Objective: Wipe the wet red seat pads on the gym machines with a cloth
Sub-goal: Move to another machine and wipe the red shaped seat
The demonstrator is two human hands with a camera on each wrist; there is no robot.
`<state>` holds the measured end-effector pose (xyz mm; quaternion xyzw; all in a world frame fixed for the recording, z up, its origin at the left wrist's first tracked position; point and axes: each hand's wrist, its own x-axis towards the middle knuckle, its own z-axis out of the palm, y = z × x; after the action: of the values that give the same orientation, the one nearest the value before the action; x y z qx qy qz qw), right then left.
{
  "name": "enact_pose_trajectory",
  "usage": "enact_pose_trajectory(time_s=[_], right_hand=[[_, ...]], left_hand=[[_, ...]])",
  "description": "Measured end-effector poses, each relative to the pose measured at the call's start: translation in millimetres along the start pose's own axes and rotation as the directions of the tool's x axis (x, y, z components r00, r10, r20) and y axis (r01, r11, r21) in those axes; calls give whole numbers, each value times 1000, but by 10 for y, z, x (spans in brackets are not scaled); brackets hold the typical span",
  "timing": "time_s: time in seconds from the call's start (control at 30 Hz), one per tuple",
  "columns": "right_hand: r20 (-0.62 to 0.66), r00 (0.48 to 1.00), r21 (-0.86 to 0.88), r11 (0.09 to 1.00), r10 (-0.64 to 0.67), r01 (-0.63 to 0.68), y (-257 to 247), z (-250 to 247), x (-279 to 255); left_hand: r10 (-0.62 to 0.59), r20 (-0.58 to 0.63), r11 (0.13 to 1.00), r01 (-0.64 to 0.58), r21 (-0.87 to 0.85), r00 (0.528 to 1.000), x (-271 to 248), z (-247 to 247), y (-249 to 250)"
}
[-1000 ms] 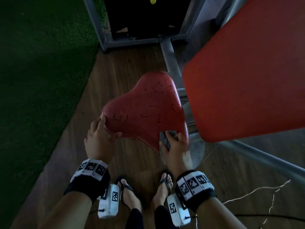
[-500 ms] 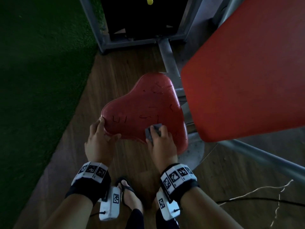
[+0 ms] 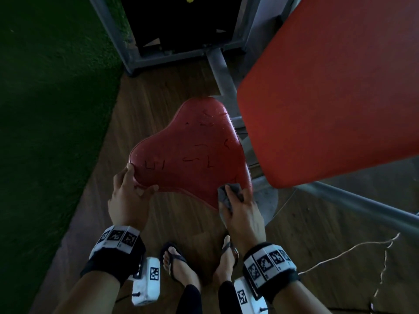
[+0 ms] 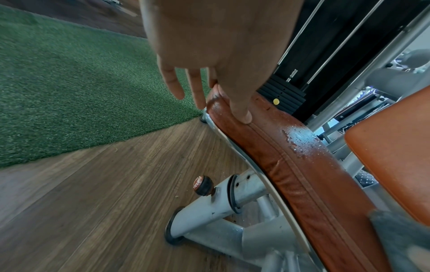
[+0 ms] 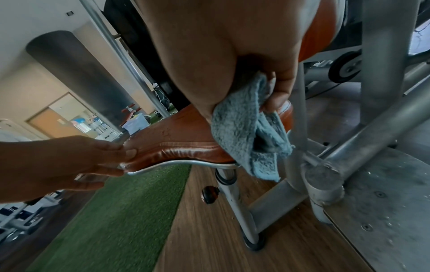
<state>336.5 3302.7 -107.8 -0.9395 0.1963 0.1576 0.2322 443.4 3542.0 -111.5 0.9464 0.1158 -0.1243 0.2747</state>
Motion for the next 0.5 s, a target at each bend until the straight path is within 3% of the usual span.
enact_pose_trajectory(time_s=[0.17, 0.37, 0.5], right_hand=[[-58, 997, 4, 999, 54, -53, -118, -120, 92], [73, 987, 1, 989, 145, -145, -196, -121, 7], [9, 990, -5, 990, 139, -139, -238, -118, 143]], left_hand=[[-2, 2, 1000, 2, -4, 1000, -11, -4, 1], [3, -16, 1000, -4, -26, 1000, -31, 7, 2], [-5, -22, 999, 4, -49, 1000, -38, 13, 21]])
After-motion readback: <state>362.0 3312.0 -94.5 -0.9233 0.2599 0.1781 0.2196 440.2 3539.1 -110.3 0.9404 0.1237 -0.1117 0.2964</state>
